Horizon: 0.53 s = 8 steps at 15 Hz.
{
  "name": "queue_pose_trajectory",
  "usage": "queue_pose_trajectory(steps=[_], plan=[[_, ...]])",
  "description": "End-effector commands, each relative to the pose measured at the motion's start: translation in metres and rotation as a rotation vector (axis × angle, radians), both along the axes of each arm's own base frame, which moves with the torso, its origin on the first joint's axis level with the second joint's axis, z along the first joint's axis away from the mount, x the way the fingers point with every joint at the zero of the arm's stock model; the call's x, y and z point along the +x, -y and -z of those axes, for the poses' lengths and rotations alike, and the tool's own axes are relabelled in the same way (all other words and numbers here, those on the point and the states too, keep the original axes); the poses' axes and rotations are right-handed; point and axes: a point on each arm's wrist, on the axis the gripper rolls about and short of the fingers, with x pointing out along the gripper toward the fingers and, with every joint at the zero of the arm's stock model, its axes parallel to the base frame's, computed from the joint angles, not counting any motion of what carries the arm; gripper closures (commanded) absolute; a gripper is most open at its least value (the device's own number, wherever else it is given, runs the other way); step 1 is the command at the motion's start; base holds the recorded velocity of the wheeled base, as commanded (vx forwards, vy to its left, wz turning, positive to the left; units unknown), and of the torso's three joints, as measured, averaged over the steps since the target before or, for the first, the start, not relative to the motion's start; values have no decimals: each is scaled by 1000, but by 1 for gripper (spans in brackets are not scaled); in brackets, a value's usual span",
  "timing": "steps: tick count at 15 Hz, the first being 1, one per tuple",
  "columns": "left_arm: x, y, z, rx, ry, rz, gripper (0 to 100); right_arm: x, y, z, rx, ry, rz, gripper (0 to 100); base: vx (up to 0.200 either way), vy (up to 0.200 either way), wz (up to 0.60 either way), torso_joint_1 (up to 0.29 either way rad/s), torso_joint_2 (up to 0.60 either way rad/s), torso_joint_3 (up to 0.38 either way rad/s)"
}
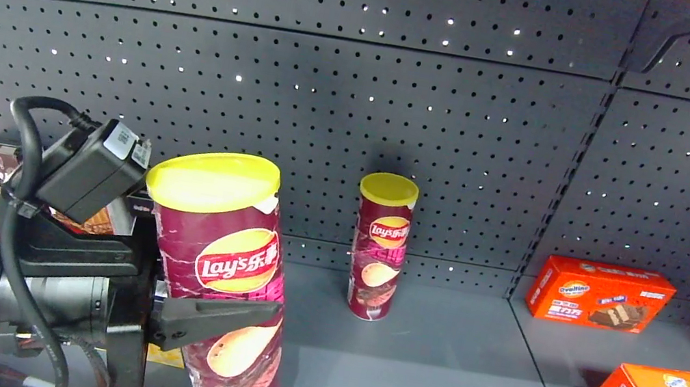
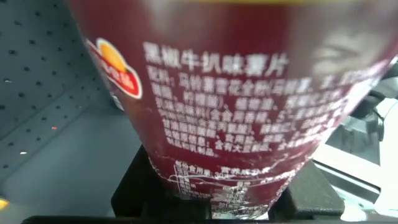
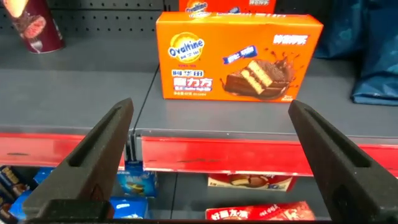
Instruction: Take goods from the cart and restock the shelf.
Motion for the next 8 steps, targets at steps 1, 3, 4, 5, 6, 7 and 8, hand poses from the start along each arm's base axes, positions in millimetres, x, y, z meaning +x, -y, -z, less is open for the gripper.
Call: queue_pose_trajectory(steps=[1, 3, 4, 5, 6, 7, 8], plan=[[0, 1, -3, -5, 14, -1, 100, 1, 0, -90, 14, 74, -12, 0, 0, 0, 0, 0, 0, 0], [-1, 1, -1, 0, 10, 1, 100, 13, -2, -110, 2, 25, -135, 0, 0, 0, 0, 0, 0, 0], [-2, 0, -1, 2, 7, 3, 100, 19, -2, -111, -24, -8, -150, 0, 0, 0, 0, 0, 0, 0], [-2, 0, -1, 1, 8, 0, 100, 26, -3, -113, -34, -34, -173, 0, 0, 0, 0, 0, 0, 0], [-2, 0, -1, 0, 7, 1, 100, 38, -5, -119, -37, -76, -261, 0, 0, 0, 0, 0, 0, 0], [-2, 0, -1, 3, 3, 1, 100, 47, -7, -123, -49, -99, -320, 0, 0, 0, 0, 0, 0, 0], [-2, 0, -1, 3, 5, 1, 100, 65, -12, -129, -92, -126, -380, 0, 0, 0, 0, 0, 0, 0]])
